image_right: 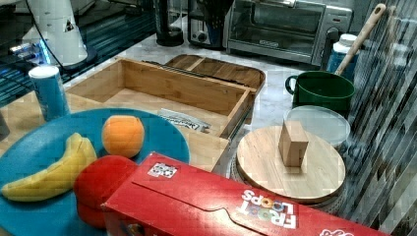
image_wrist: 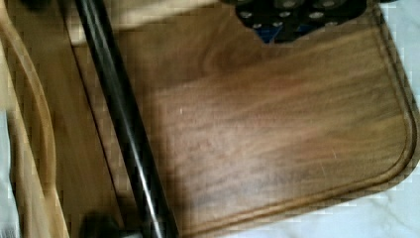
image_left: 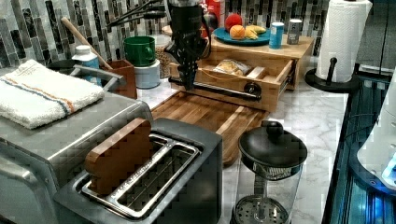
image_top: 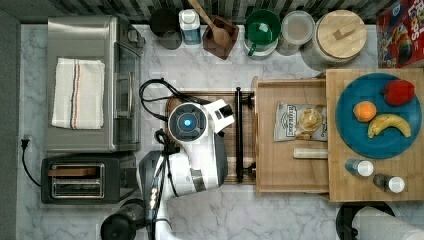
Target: Close the drawer.
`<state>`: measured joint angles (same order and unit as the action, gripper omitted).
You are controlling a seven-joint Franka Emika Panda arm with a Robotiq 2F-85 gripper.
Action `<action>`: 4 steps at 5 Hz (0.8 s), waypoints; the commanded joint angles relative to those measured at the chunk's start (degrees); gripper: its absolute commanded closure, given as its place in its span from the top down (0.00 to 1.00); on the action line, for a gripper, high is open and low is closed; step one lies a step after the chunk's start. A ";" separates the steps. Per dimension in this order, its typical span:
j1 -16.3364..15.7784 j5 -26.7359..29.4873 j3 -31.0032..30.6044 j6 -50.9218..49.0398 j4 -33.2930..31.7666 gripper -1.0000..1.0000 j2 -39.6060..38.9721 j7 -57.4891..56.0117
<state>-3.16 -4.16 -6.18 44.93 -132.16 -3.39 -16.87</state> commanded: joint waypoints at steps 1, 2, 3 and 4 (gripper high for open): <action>2.50 -4.61 3.00 3.72 -2.02 0.00 -4.15 -9.87; 3.98 -5.89 3.29 5.36 -2.45 0.00 -4.76 -13.99; 5.24 -6.18 4.44 6.37 -2.72 0.00 -4.67 -18.30; 6.15 -7.27 5.73 6.05 -2.54 0.00 -3.58 -20.90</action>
<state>1.41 -10.88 -2.07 50.53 -136.64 -9.97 -32.84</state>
